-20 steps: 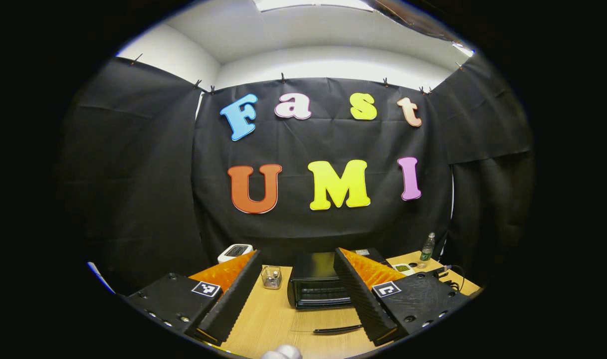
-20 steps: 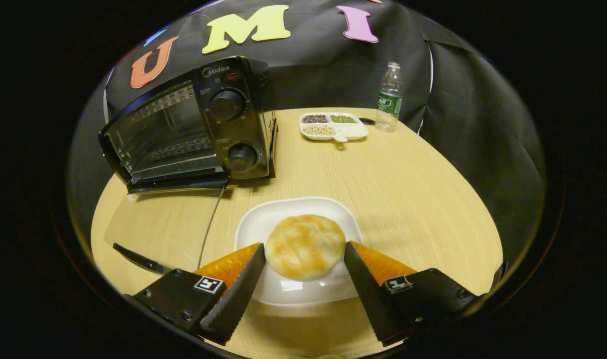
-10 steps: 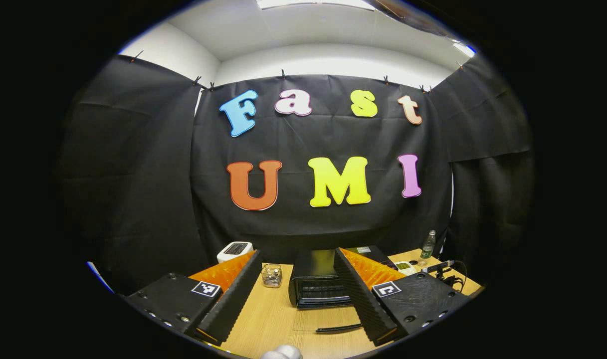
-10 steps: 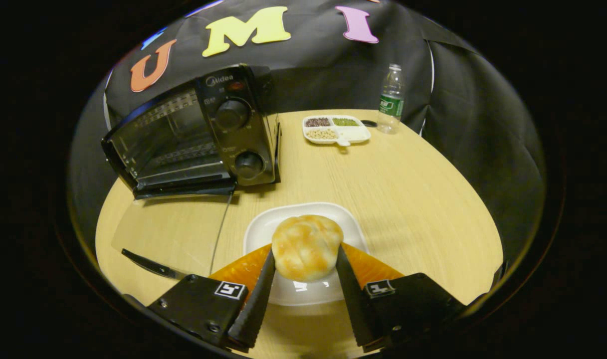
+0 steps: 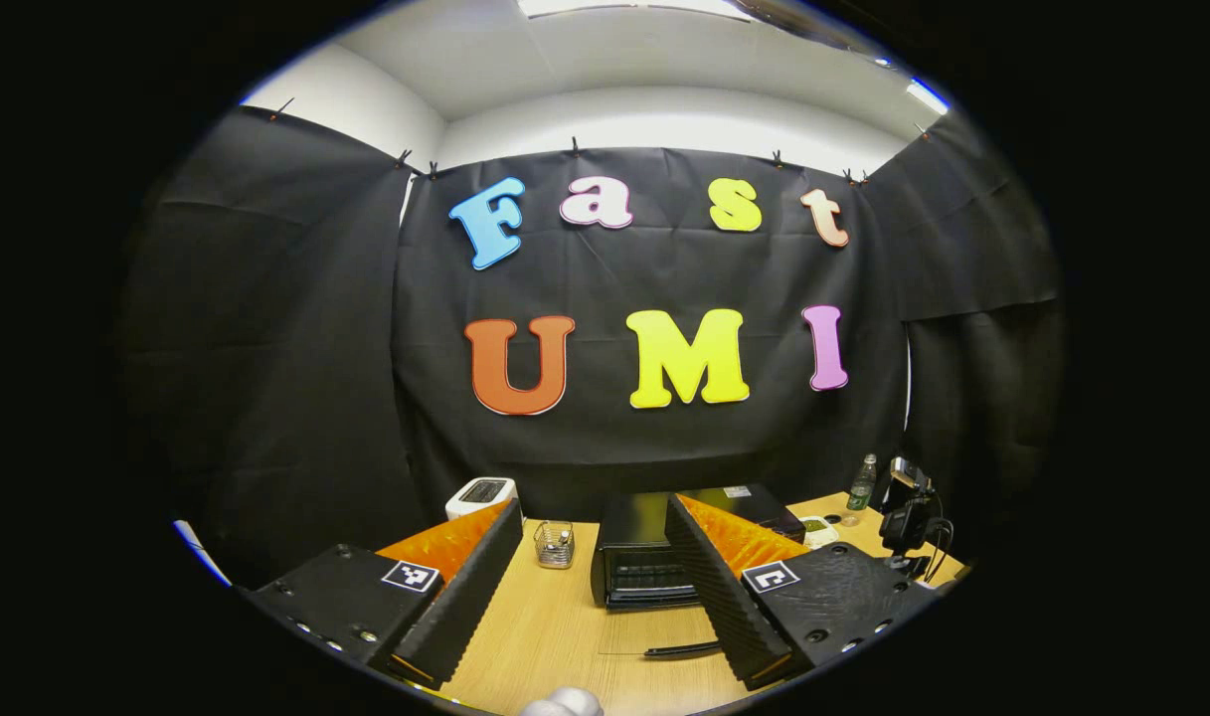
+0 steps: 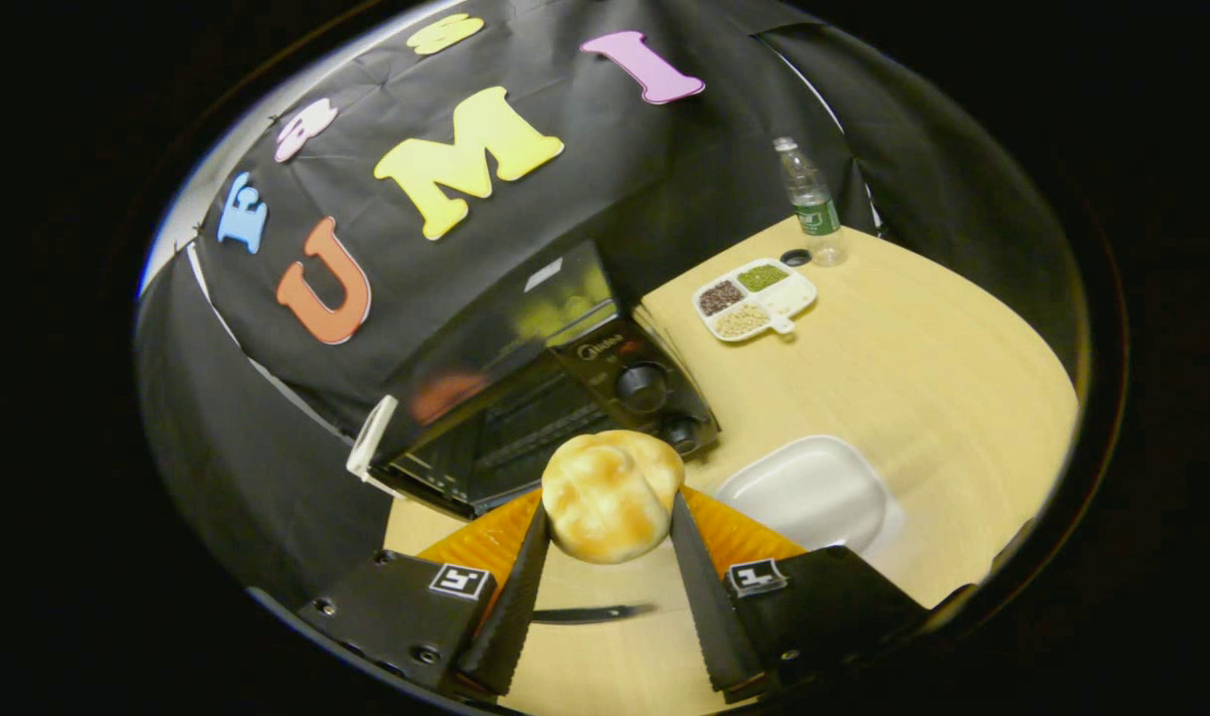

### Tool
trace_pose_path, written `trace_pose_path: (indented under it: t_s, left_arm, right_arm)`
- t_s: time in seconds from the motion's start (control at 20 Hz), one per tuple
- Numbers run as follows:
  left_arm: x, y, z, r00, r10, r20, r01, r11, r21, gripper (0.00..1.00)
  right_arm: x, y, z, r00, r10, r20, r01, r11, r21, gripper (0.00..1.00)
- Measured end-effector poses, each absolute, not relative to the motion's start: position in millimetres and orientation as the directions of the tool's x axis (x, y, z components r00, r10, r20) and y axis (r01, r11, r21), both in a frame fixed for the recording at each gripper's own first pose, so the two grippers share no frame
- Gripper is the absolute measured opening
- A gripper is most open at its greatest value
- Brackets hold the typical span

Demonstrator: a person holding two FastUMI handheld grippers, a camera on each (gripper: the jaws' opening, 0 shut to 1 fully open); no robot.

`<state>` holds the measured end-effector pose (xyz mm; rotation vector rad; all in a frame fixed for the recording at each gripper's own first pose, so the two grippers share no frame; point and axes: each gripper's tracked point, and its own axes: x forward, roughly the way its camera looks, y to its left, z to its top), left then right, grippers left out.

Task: Open the electric oven with the left hand, put the food in, and close the electric oven.

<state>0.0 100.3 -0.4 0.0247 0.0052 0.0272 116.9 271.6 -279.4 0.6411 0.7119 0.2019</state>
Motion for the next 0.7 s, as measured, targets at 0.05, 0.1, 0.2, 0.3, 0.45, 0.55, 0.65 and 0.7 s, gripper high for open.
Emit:
trace_pose_path:
  t_s: [0.05, 0.1, 0.2, 0.3, 0.45, 0.55, 0.65, 0.7]
  left_arm:
    - [-2, 101, -2, 1.0, 0.028, -0.003, -0.028, 0.999, 0.024, 0.84]
    - [-2, 101, -2, 1.0, 0.026, -0.004, -0.026, 0.999, 0.023, 0.95]
    - [-2, 104, -5, 1.0, 0.028, -0.008, -0.028, 0.999, 0.021, 0.95]
    - [-4, 105, -7, 1.0, 0.027, -0.016, -0.026, 0.999, 0.022, 0.84]
    - [-6, 107, -10, 0.999, 0.022, -0.028, -0.021, 0.999, 0.036, 0.95]
    - [-5, 108, -11, 0.999, 0.017, -0.031, -0.016, 0.999, 0.041, 0.9]
    - [-1, 109, -12, 0.999, 0.012, -0.036, -0.011, 0.999, 0.04, 0.95]
    - [-1, 110, -12, 0.999, 0.014, -0.037, -0.012, 0.999, 0.043, 0.95]
  right_arm:
    - [120, 281, -277, 0.75, 0.387, -0.537, 0.036, 0.786, 0.617, 0.7]
    - [122, 289, -280, 0.747, 0.389, -0.54, 0.035, 0.787, 0.616, 0.7]
    - [130, 313, -287, 0.743, 0.396, -0.539, 0.046, 0.774, 0.632, 0.7]
    - [139, 334, -298, 0.742, 0.383, -0.549, 0.059, 0.78, 0.624, 0.7]
    - [158, 367, -314, 0.743, 0.375, -0.554, 0.088, 0.766, 0.637, 0.7]
    - [173, 383, -318, 0.756, 0.354, -0.55, 0.101, 0.768, 0.633, 0.7]
    - [189, 390, -323, 0.776, 0.316, -0.546, 0.109, 0.786, 0.609, 0.7]
    - [195, 394, -327, 0.777, 0.301, -0.553, 0.122, 0.789, 0.602, 0.7]
